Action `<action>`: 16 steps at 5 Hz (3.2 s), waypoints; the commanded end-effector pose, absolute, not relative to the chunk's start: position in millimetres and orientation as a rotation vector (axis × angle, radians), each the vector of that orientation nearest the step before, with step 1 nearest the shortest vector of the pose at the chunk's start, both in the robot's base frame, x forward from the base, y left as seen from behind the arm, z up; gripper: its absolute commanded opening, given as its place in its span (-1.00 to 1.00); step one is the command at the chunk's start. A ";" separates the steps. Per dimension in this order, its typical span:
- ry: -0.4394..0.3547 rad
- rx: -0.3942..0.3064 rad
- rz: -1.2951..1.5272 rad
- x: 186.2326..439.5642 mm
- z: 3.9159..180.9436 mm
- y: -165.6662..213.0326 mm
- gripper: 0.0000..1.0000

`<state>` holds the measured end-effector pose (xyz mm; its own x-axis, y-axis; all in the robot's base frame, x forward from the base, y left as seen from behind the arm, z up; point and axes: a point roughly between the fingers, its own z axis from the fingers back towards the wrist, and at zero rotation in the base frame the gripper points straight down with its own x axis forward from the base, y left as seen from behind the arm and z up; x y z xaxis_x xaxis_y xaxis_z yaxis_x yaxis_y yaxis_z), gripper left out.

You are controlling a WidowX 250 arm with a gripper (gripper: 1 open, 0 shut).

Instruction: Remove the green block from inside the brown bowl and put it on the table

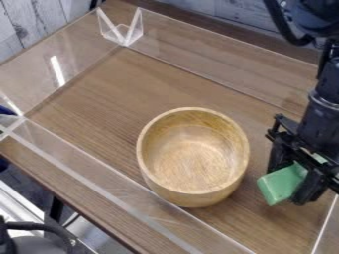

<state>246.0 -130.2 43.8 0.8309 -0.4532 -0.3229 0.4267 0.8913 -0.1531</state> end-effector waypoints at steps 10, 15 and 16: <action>0.331 -0.170 -0.482 268.8 50.7 -131.8 -1.00; 0.362 -0.210 -0.430 269.2 61.7 -133.3 -1.00; 0.378 -0.214 -0.431 270.5 58.8 -136.0 -1.00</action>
<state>258.5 -130.4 38.0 0.8153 -0.4298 -0.3880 0.3400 0.8978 -0.2800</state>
